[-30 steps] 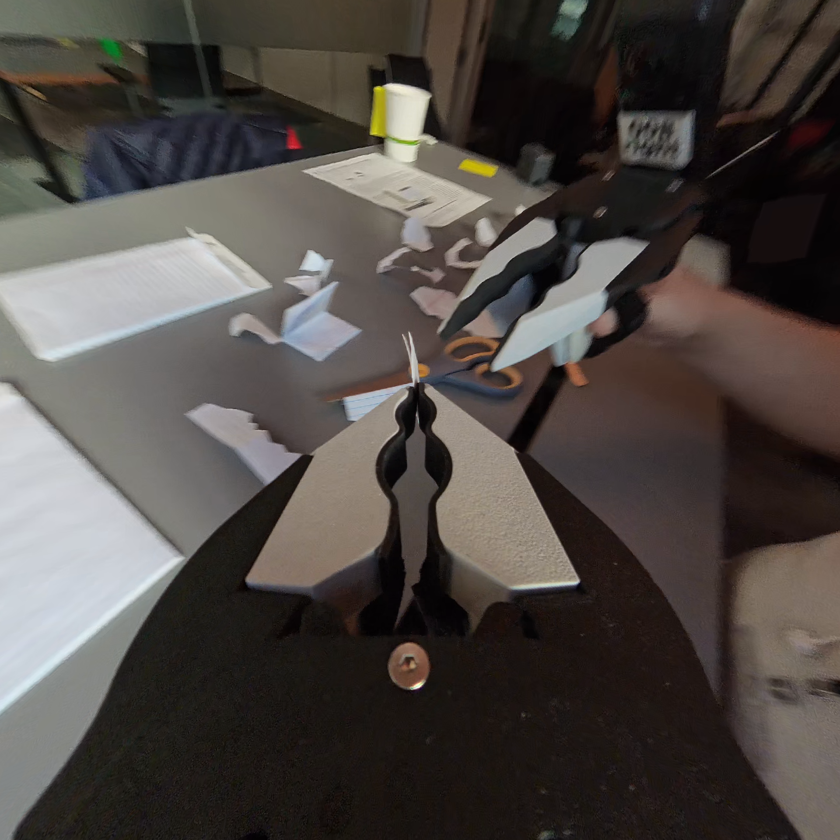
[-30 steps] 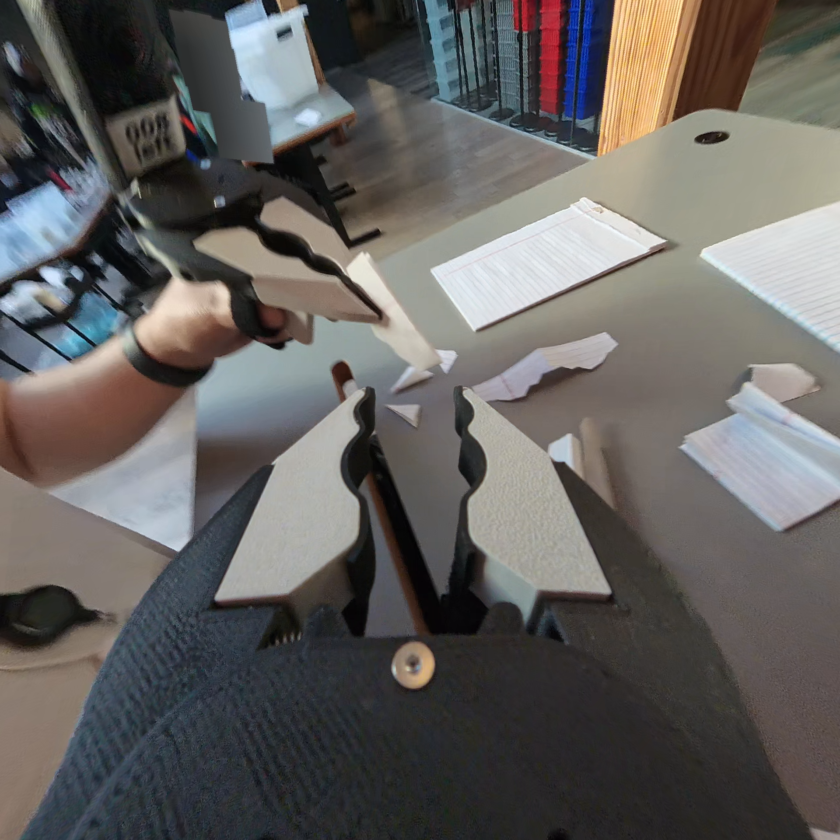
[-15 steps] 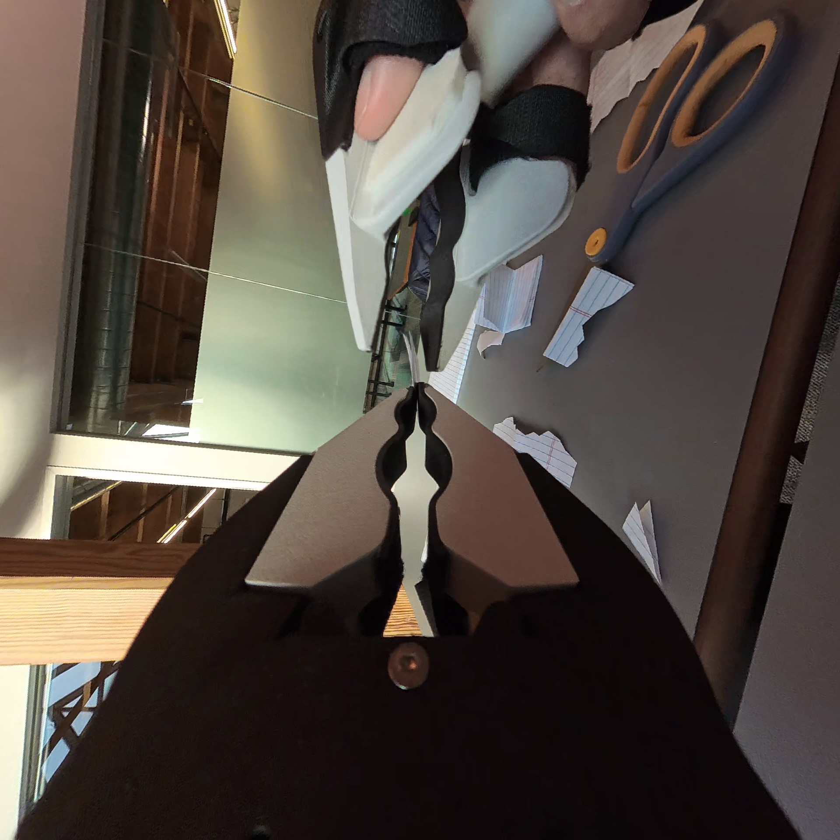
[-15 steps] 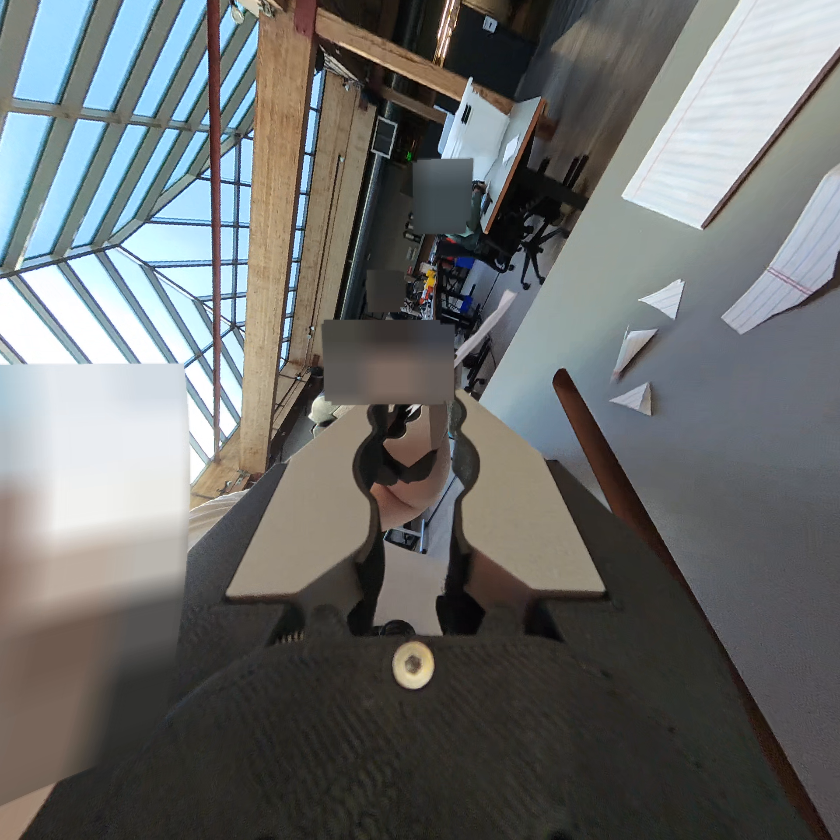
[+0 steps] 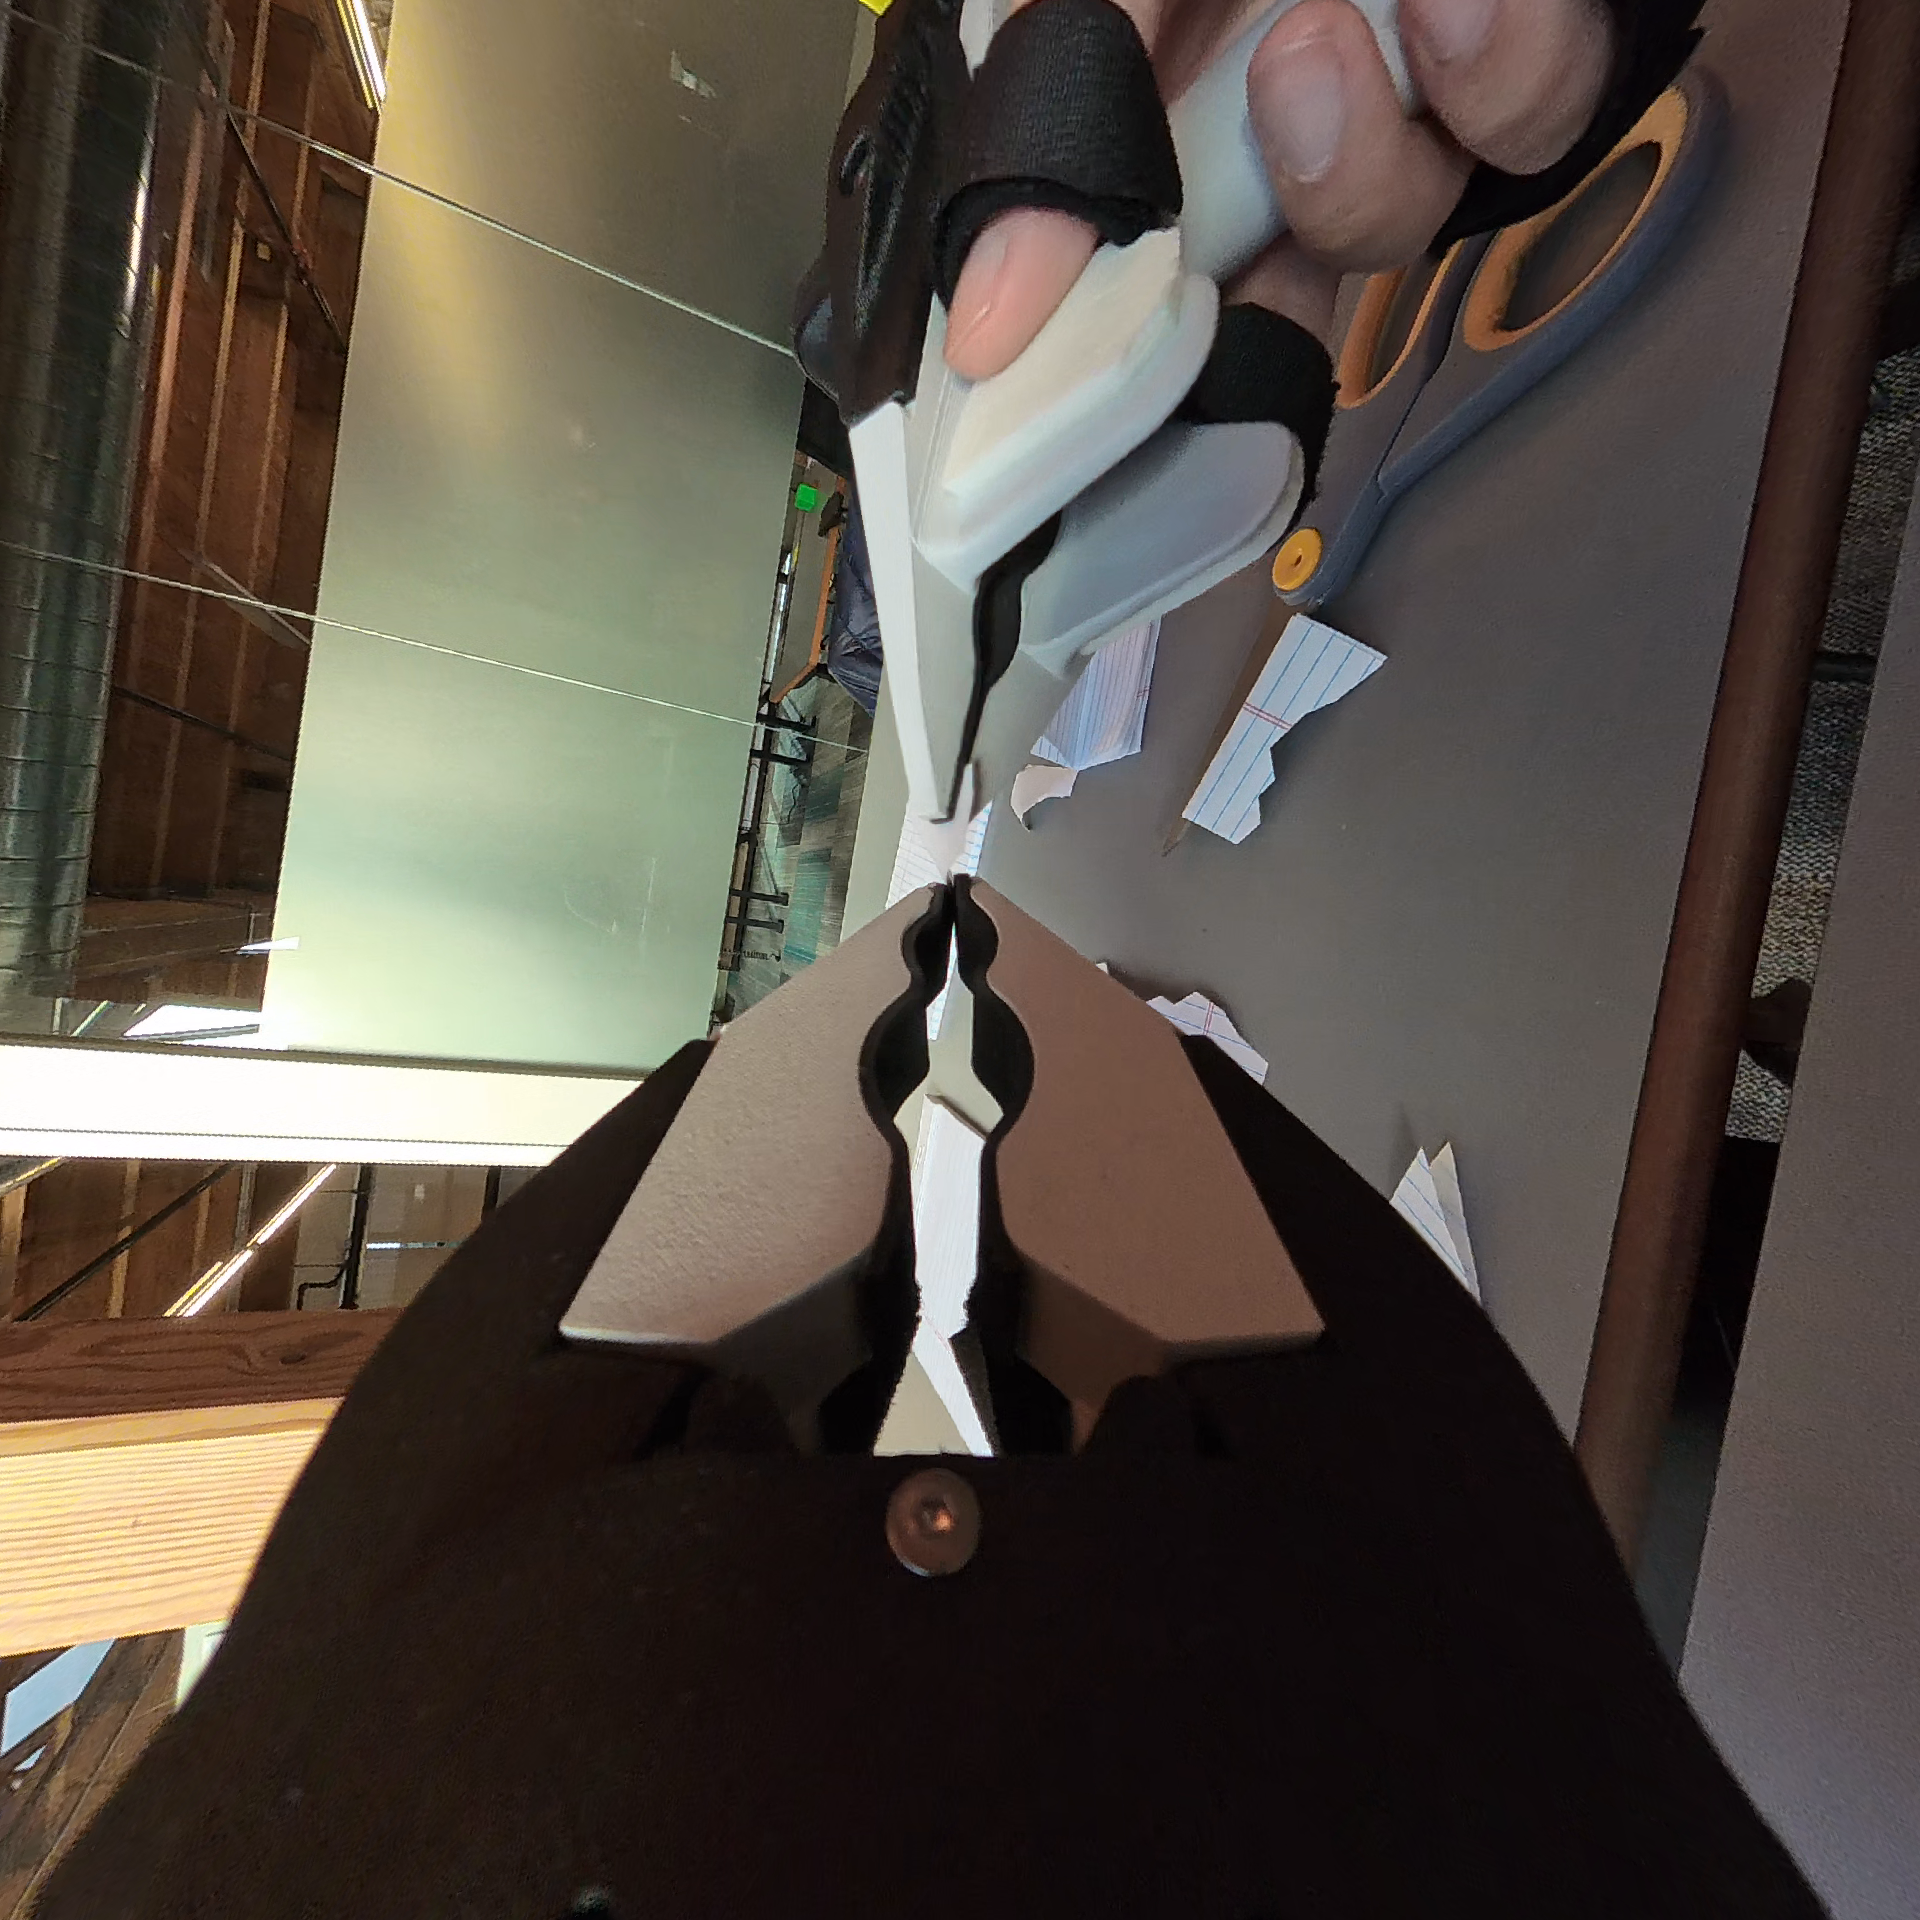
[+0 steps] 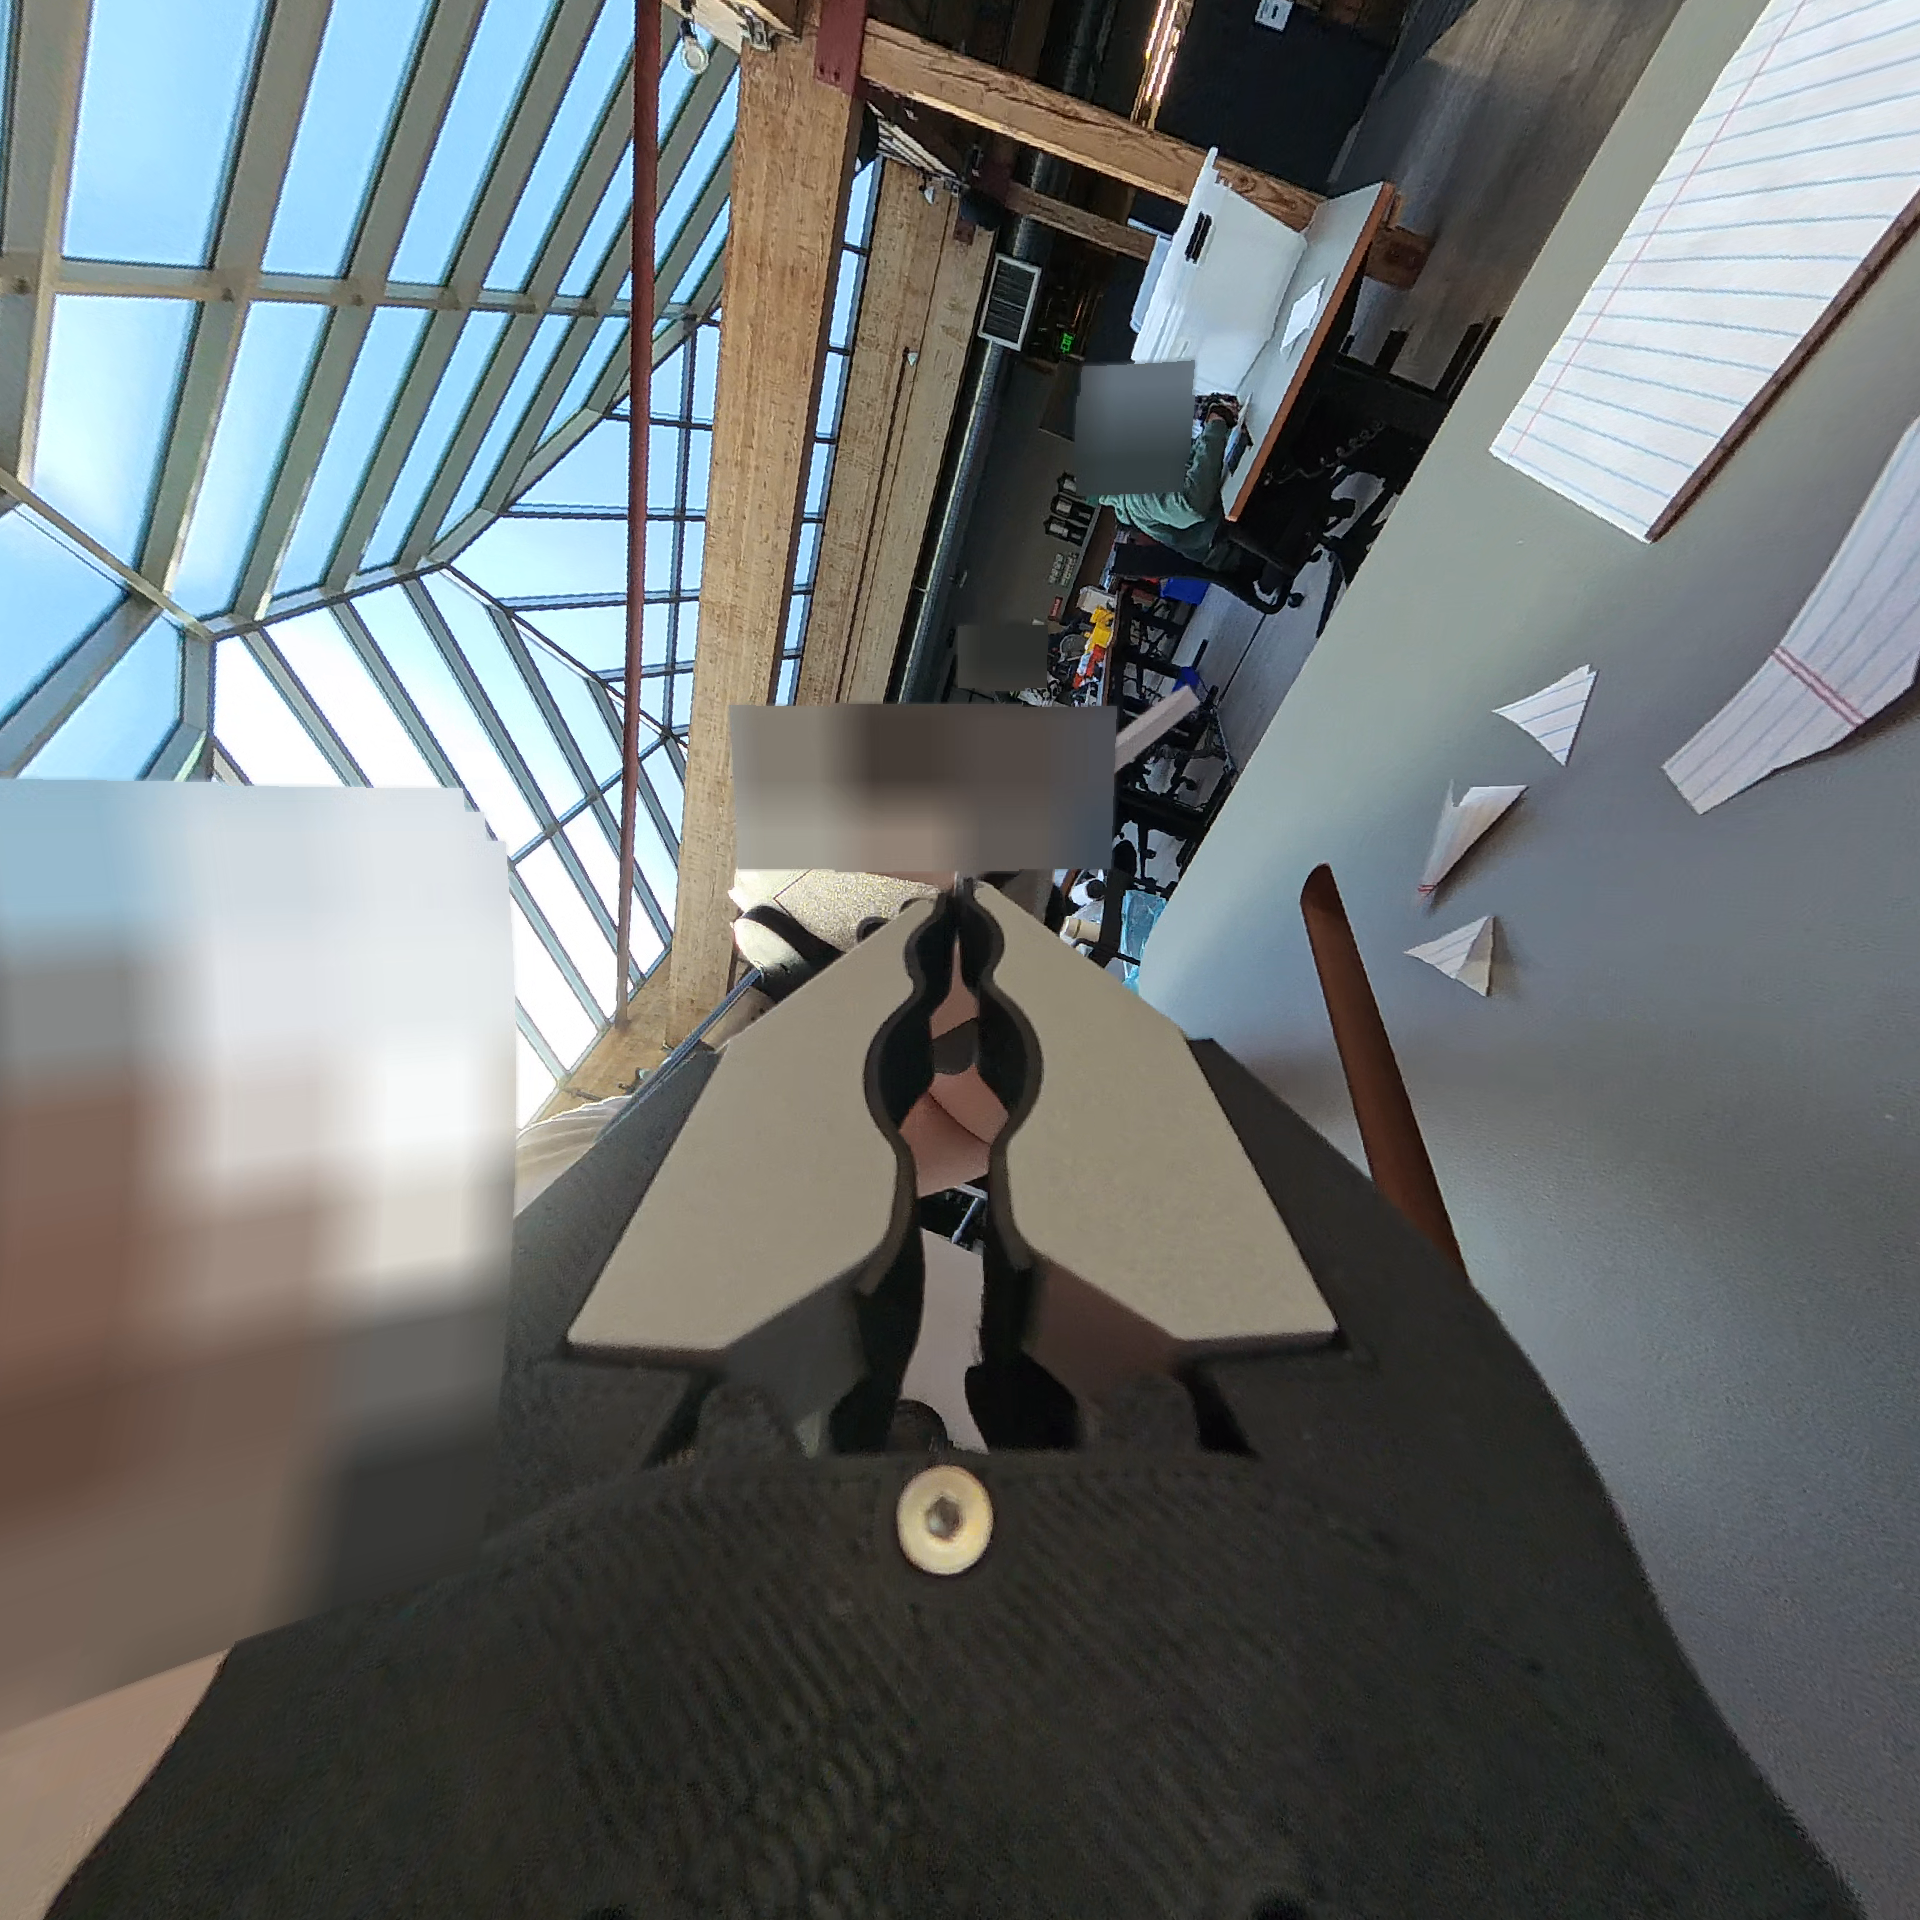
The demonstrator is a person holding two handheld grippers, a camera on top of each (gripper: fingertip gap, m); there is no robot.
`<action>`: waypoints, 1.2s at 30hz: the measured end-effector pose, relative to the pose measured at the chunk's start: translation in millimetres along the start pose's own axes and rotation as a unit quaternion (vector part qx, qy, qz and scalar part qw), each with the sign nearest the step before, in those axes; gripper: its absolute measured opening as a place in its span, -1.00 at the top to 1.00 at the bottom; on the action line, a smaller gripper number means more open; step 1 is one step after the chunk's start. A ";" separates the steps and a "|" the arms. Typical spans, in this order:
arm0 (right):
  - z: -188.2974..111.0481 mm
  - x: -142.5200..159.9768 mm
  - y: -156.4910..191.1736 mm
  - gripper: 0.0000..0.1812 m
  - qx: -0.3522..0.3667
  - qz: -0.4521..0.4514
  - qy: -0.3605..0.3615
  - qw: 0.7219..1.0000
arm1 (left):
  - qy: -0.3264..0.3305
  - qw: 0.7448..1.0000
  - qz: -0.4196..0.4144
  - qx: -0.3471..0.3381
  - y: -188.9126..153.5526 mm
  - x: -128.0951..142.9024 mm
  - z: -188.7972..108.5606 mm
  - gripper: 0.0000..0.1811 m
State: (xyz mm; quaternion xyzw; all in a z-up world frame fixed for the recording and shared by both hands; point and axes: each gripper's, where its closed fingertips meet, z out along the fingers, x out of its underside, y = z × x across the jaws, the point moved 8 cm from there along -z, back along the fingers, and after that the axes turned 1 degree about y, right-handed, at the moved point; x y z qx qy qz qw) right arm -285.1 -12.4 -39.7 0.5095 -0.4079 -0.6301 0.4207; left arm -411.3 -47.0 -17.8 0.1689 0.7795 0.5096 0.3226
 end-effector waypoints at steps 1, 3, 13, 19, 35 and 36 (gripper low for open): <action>-0.7 -0.2 0.5 1.00 0.000 -0.010 0.003 1.000 | -0.005 1.000 -0.012 0.003 0.3 -0.4 -0.1 1.00; -1.7 0.3 3.5 1.00 -0.002 -0.033 0.009 0.999 | -0.022 0.997 -0.072 0.026 1.5 -0.7 -1.2 0.92; -5.2 6.9 29.9 1.00 0.062 -0.210 0.062 0.974 | -0.198 0.833 -0.474 0.207 34.7 13.4 -30.7 0.40; -3.4 8.2 35.8 1.00 0.041 -0.193 0.053 0.979 | -0.180 0.873 -0.420 0.170 36.3 2.9 -32.4 0.35; 1.1 28.8 41.1 1.00 -0.004 -0.128 0.103 0.986 | -0.167 0.943 -0.226 0.177 34.3 -6.4 -44.9 0.67; 1.5 29.5 41.2 1.00 -0.008 -0.123 0.102 0.987 | -0.169 0.944 -0.220 0.177 33.7 -7.1 -45.7 0.70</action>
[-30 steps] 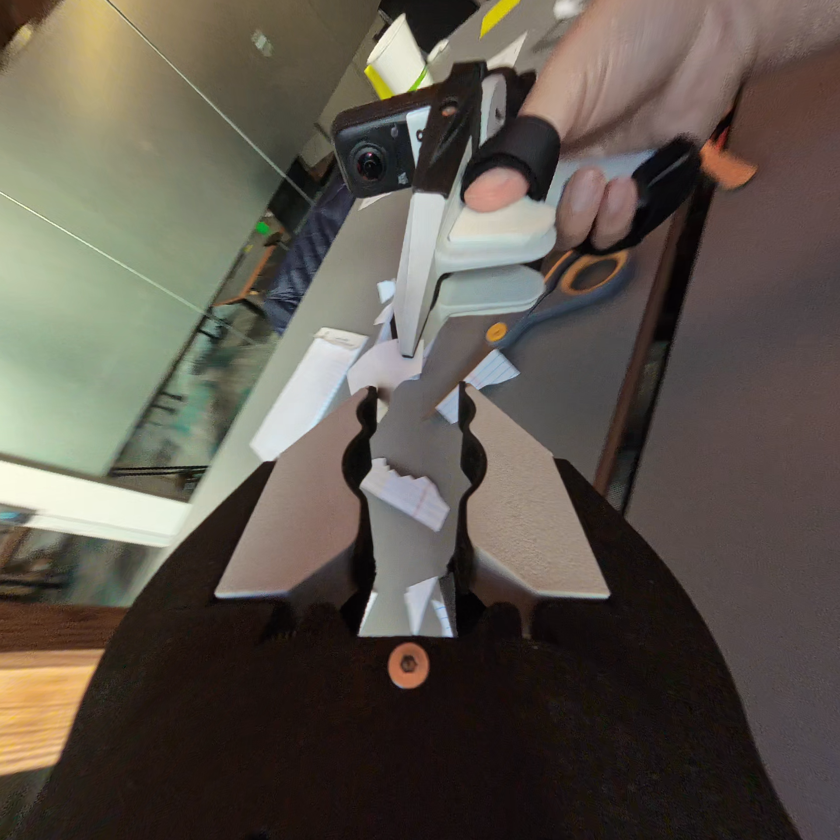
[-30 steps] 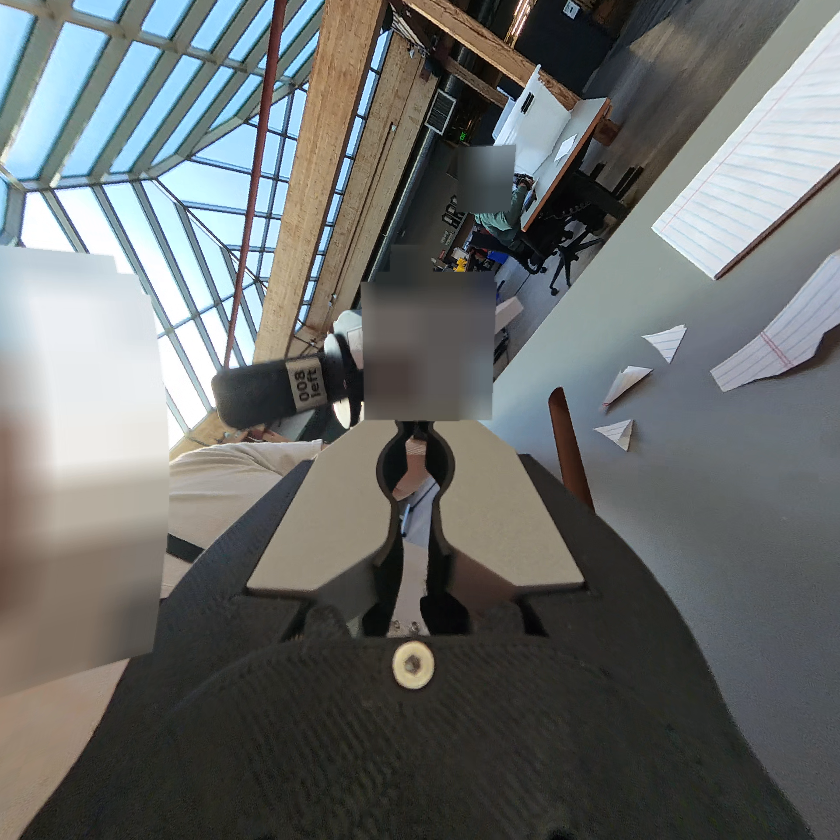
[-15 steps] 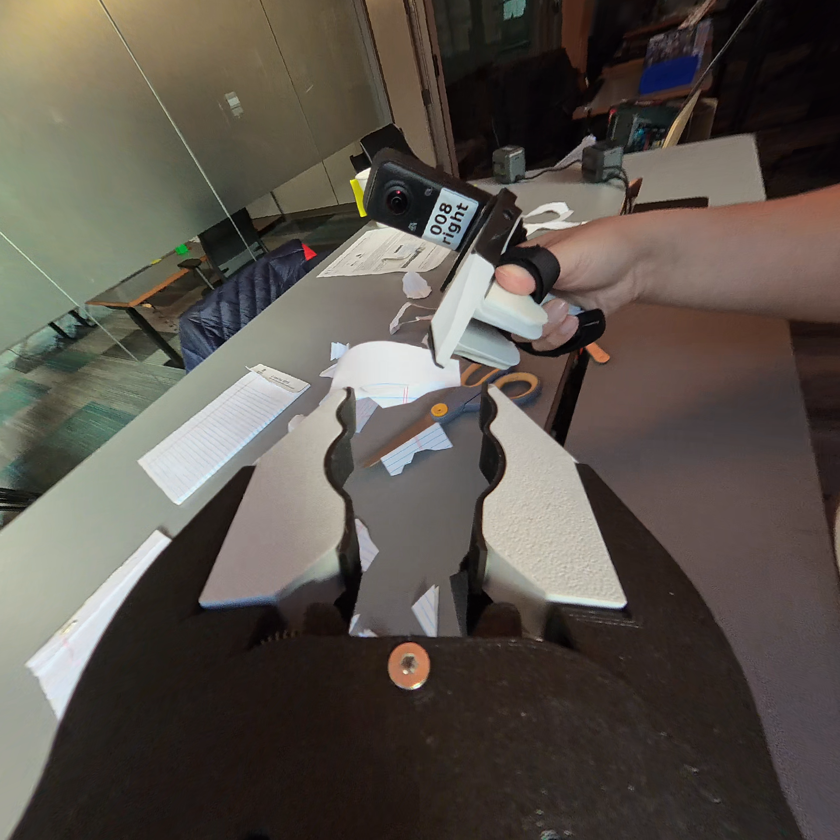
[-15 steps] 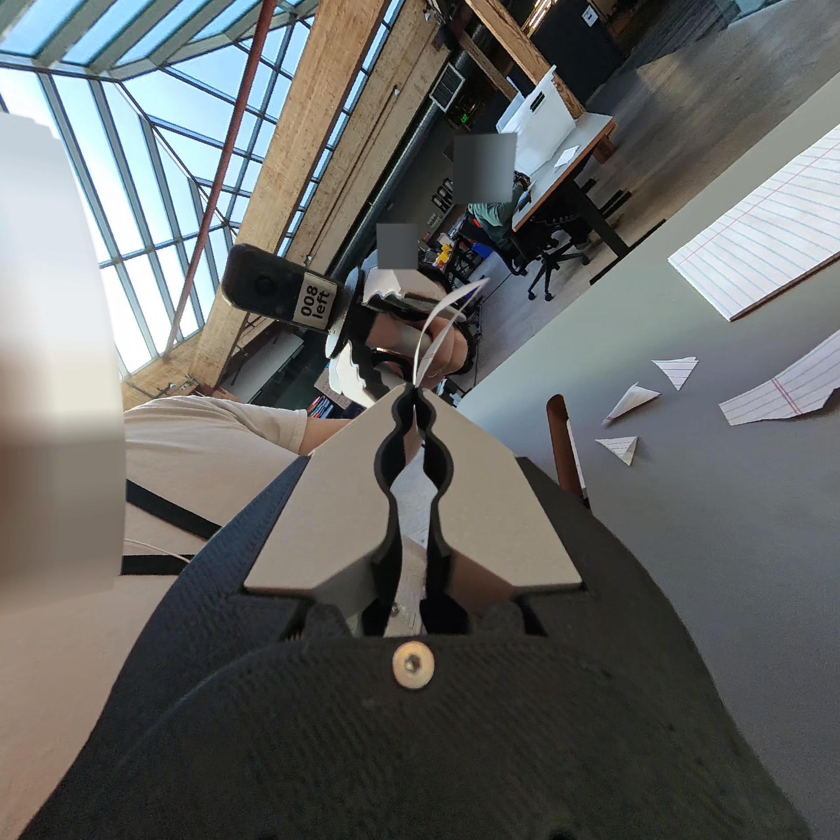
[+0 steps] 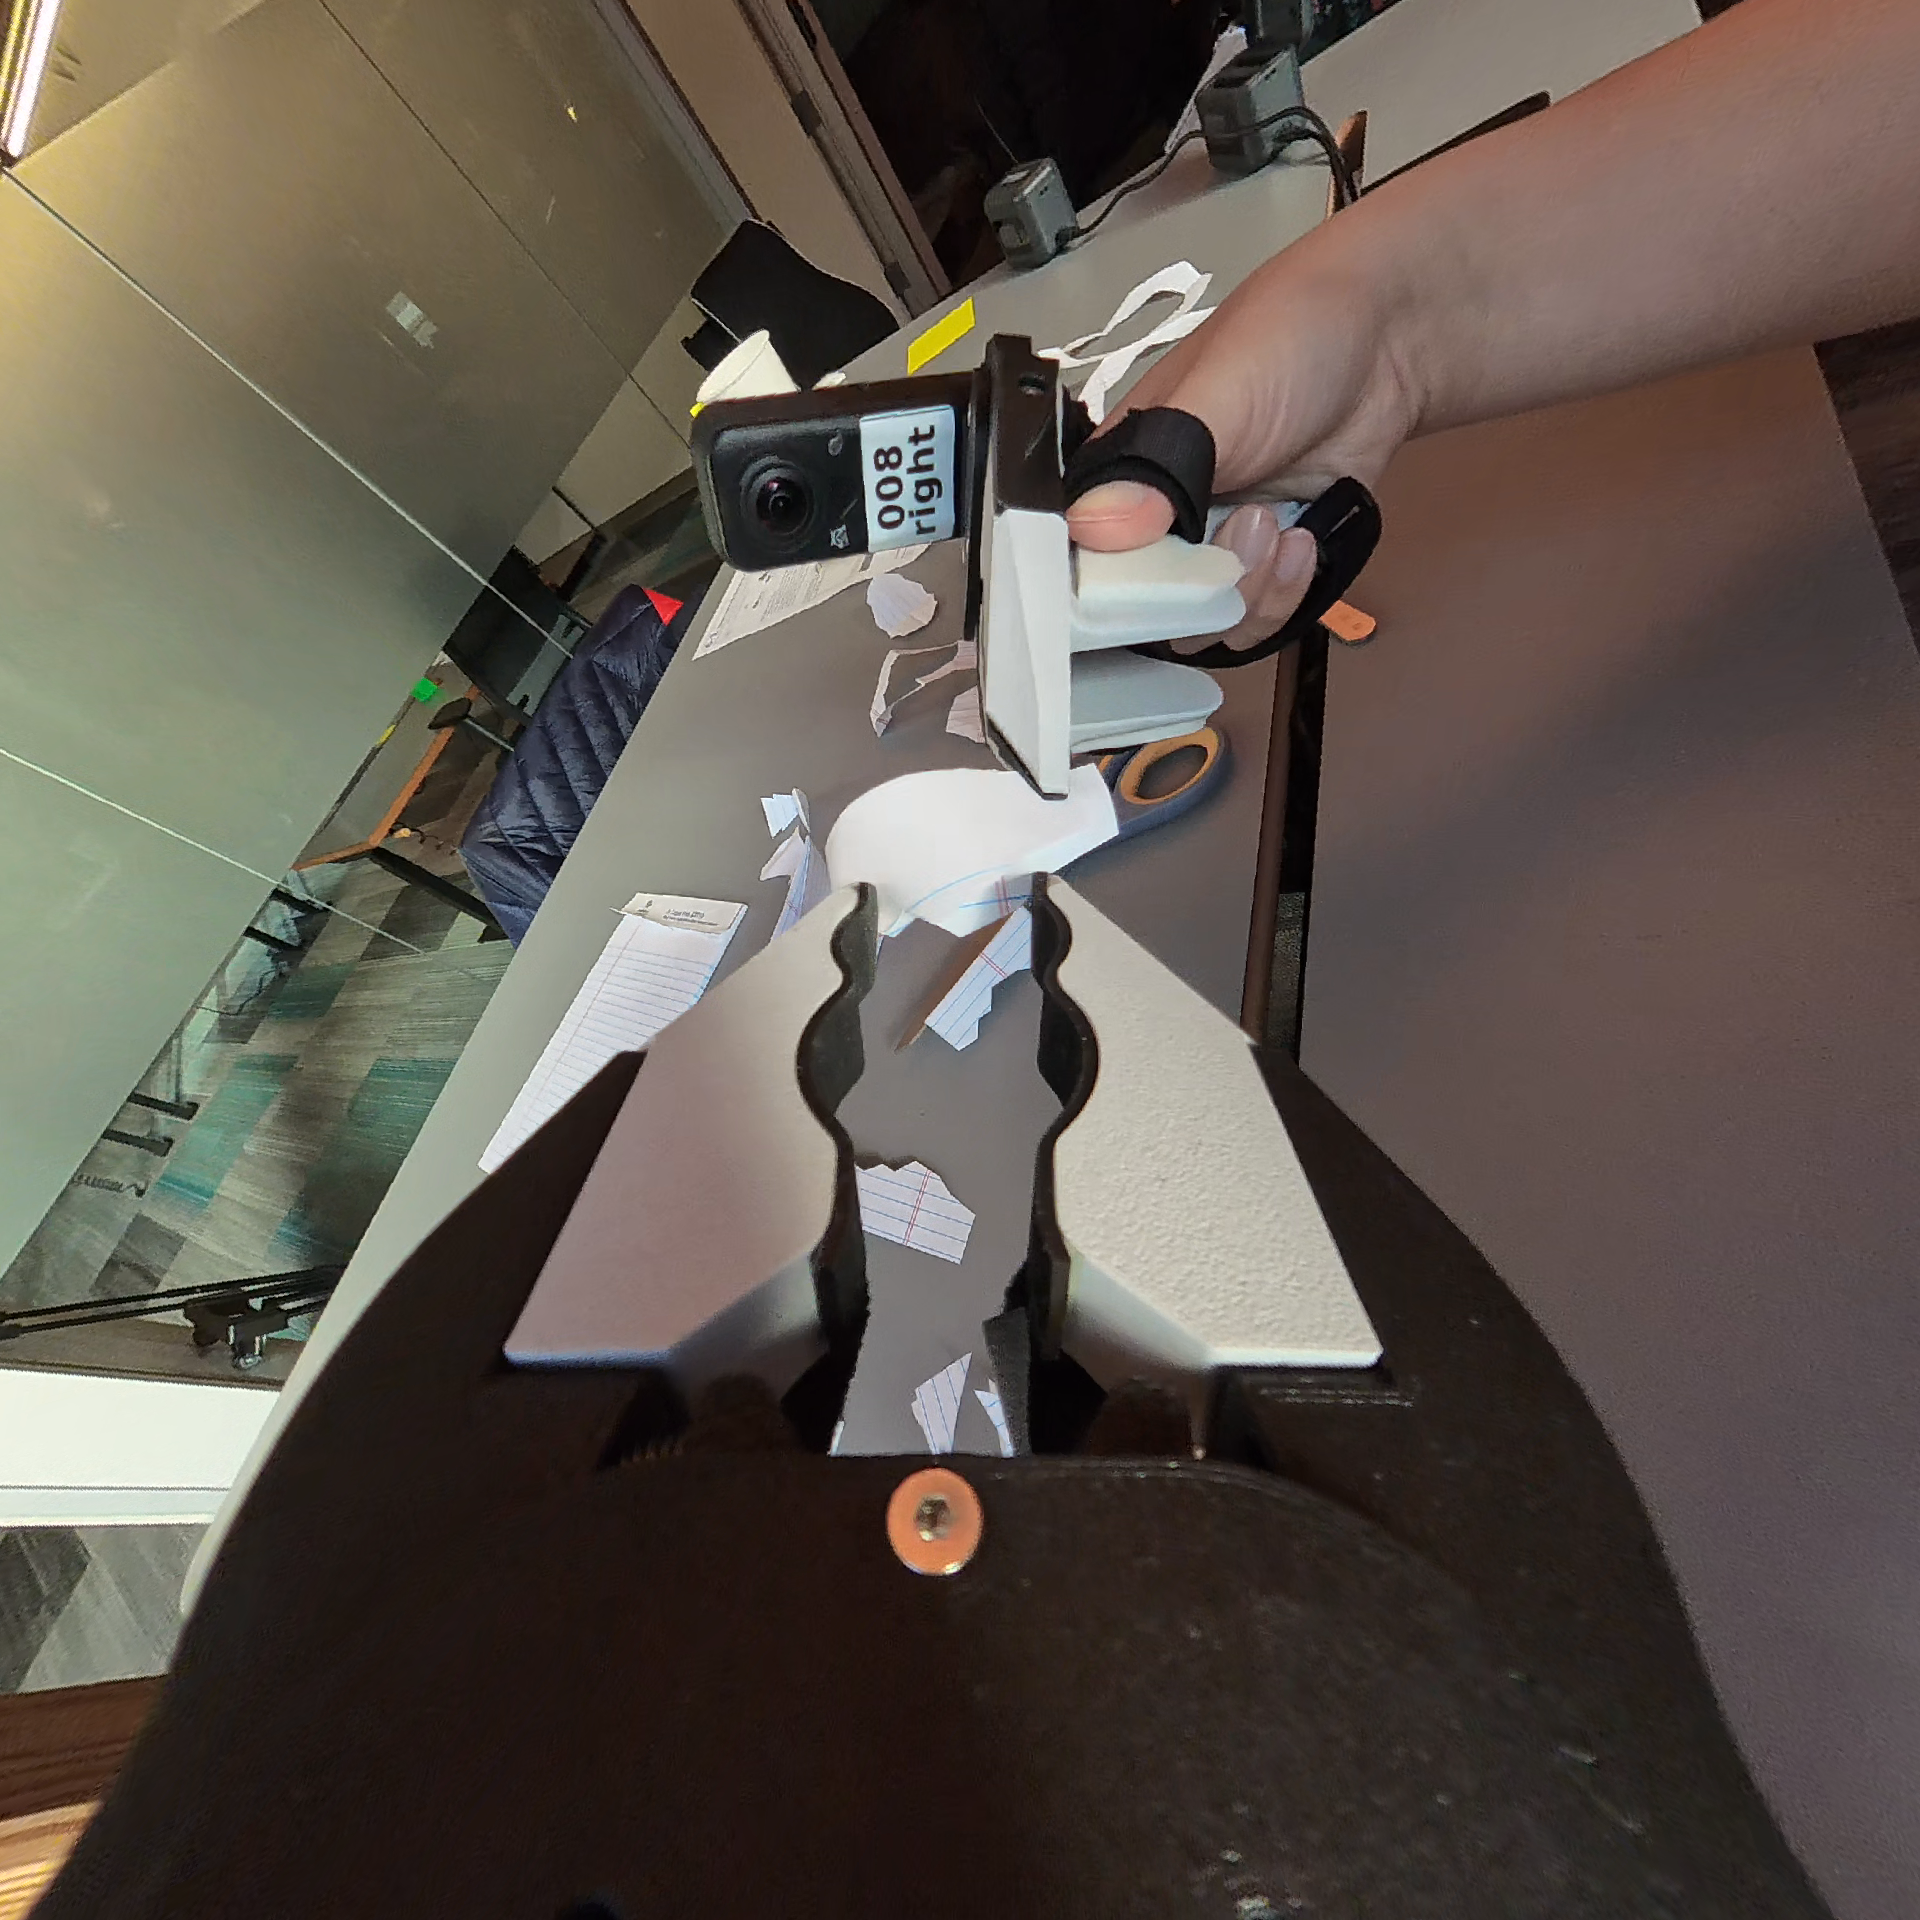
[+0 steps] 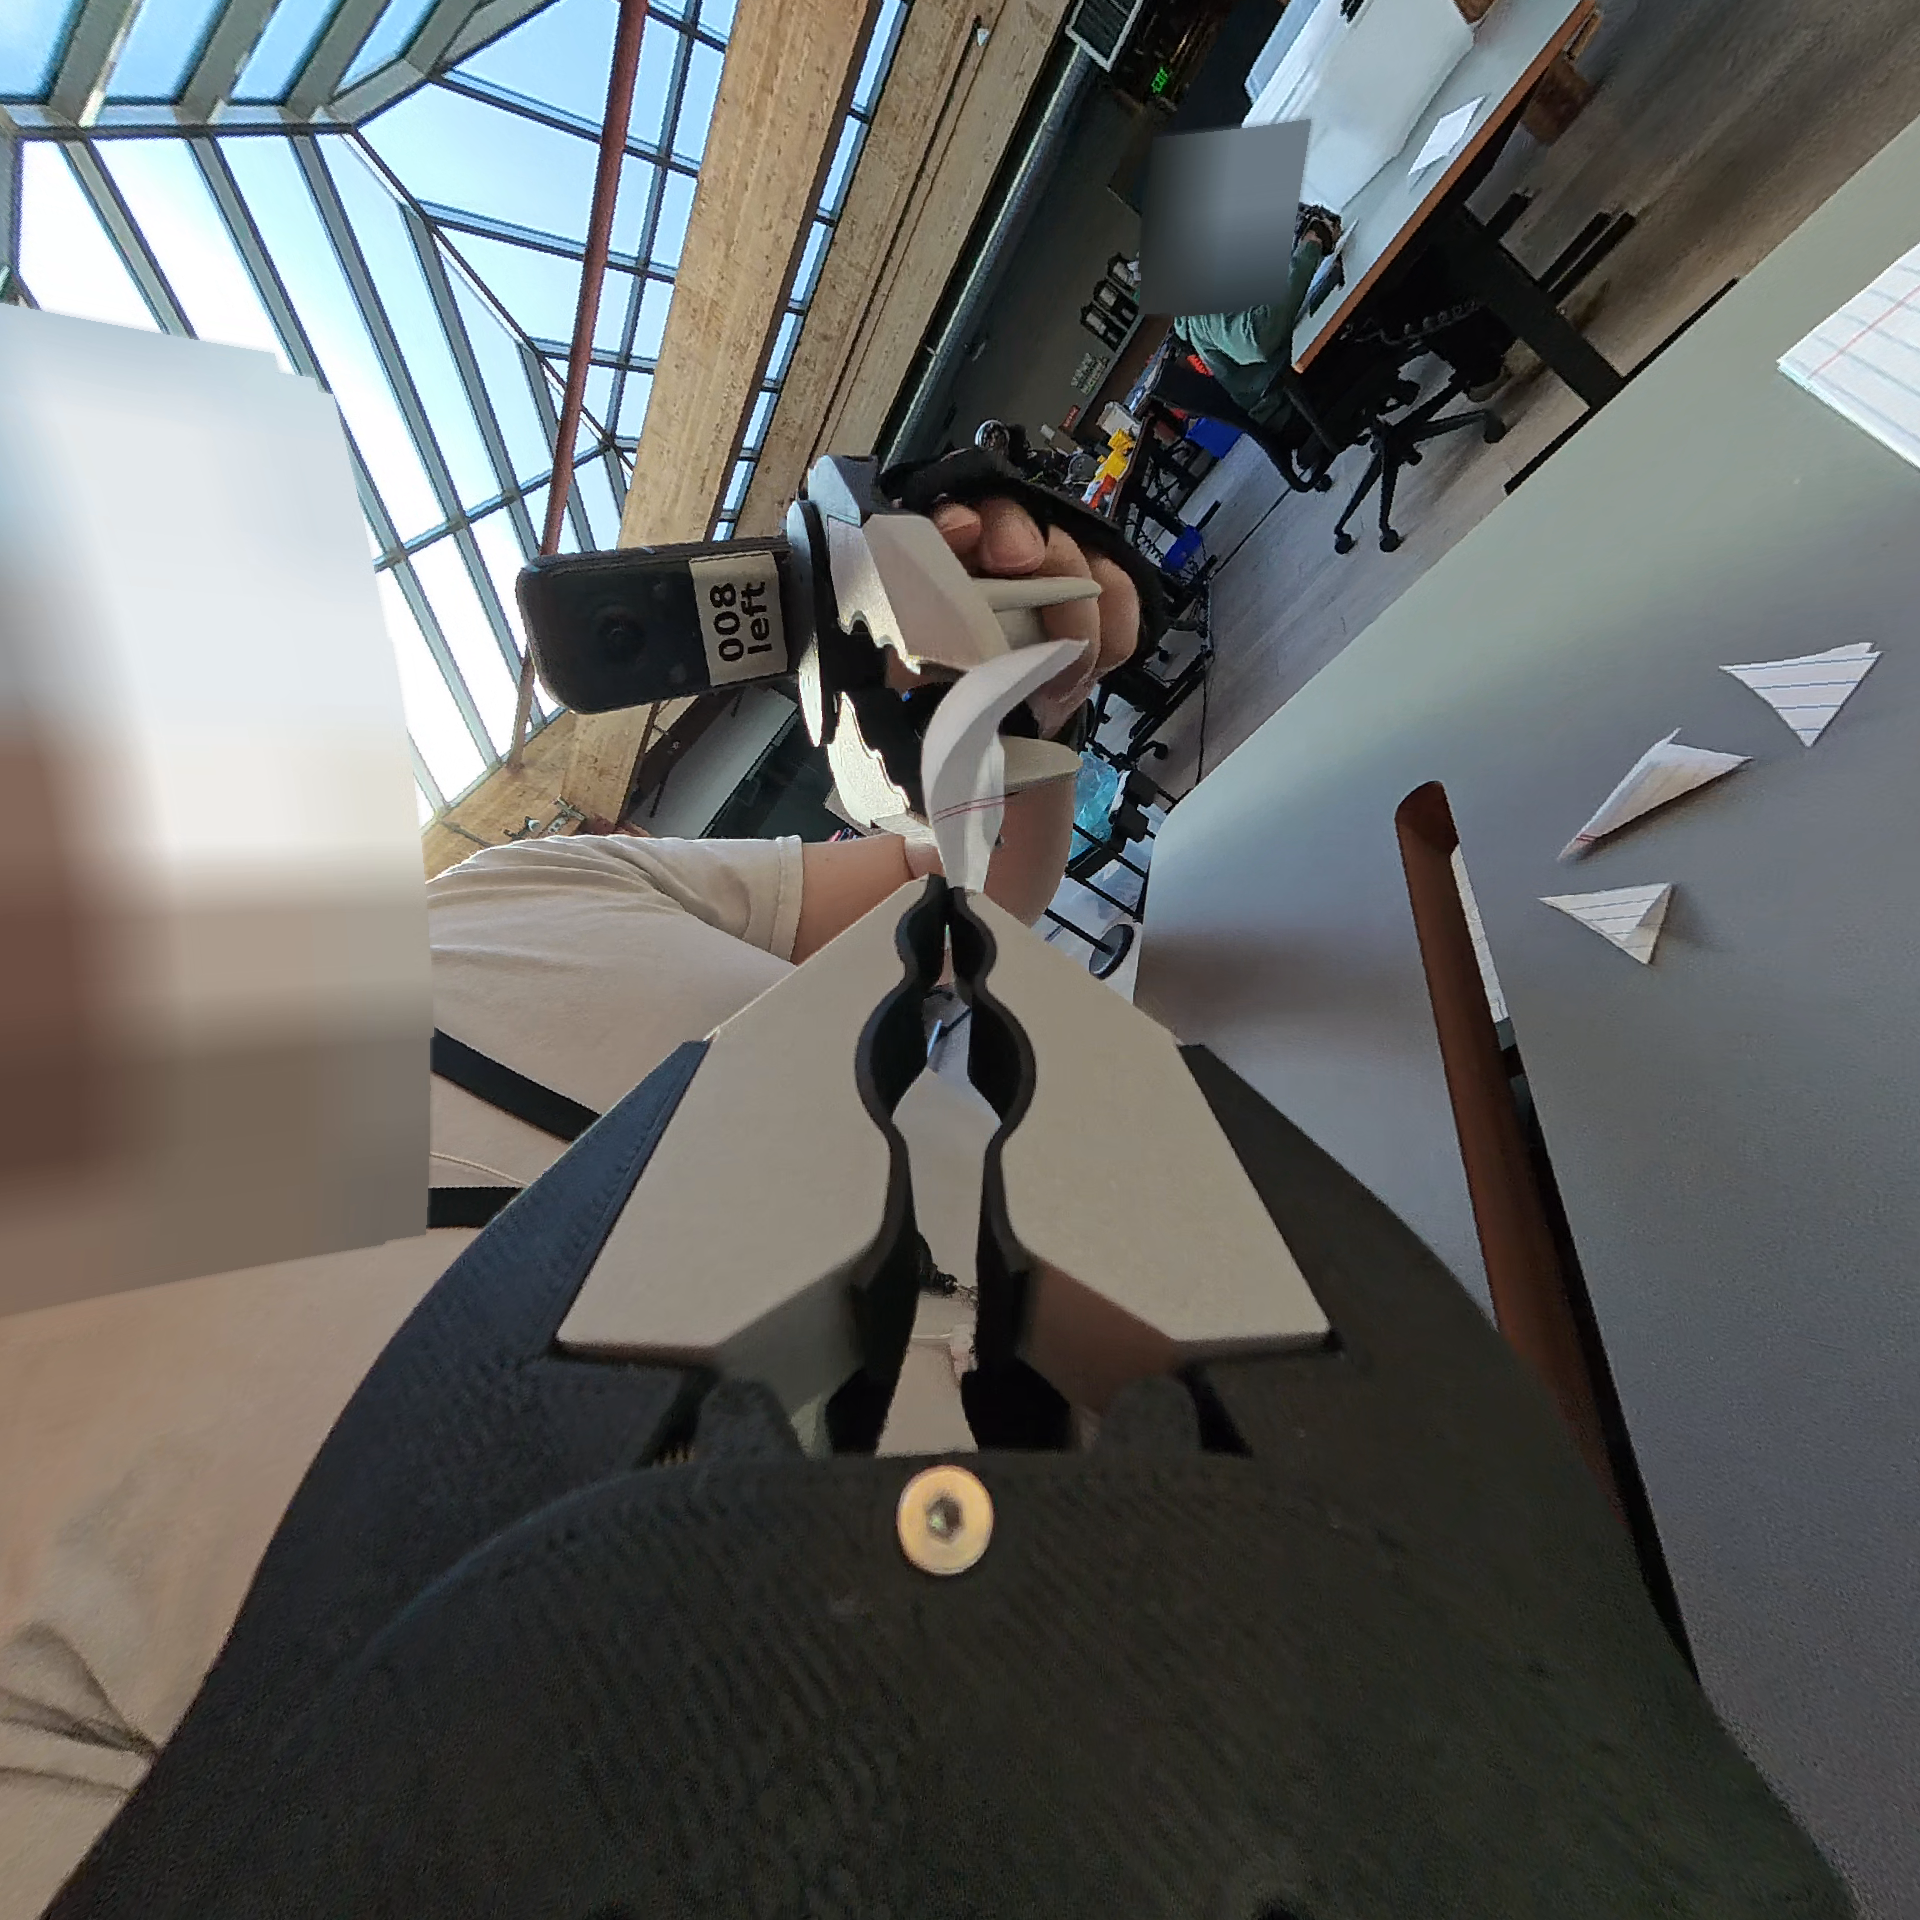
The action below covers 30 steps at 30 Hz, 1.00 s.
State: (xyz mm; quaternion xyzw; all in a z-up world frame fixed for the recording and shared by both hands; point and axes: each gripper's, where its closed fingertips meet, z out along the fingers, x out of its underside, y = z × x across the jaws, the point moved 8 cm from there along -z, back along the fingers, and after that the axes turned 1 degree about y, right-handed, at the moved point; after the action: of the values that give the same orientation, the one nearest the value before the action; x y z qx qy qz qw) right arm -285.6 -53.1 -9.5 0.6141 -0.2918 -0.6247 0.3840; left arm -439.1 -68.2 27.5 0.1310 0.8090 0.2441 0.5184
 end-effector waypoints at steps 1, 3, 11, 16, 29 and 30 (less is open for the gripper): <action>0.5 1.0 -0.1 1.00 -0.002 0.004 0.002 1.000 | 0.000 1.000 0.004 0.003 -1.1 -0.5 -0.3 0.75; 2.1 4.3 -0.9 1.00 0.001 0.008 0.012 1.000 | -0.001 1.000 0.015 0.009 -4.6 -1.2 -0.5 0.85; 3.7 10.1 0.5 0.94 0.001 0.008 -0.002 1.000 | 0.005 1.000 0.027 -0.009 -15.3 5.0 1.8 1.00; 4.7 14.5 -0.2 0.89 0.024 -0.002 -0.025 0.999 | -0.038 0.996 -0.076 -0.029 -7.6 5.1 -3.9 1.00; -12.4 17.5 16.4 0.71 0.152 -0.086 -0.085 0.981 | -0.119 0.944 -0.304 0.040 15.8 8.5 -23.2 1.00; -18.0 14.2 17.9 0.70 0.161 -0.074 -0.101 0.979 | -0.112 0.950 -0.290 0.035 14.3 7.6 -23.4 1.00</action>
State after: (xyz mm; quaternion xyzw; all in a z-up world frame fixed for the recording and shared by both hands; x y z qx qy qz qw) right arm -264.9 -72.6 -3.6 0.6215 -0.3799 -0.6548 0.2015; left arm -464.0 -58.7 37.2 -0.0648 0.7571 0.0384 0.6489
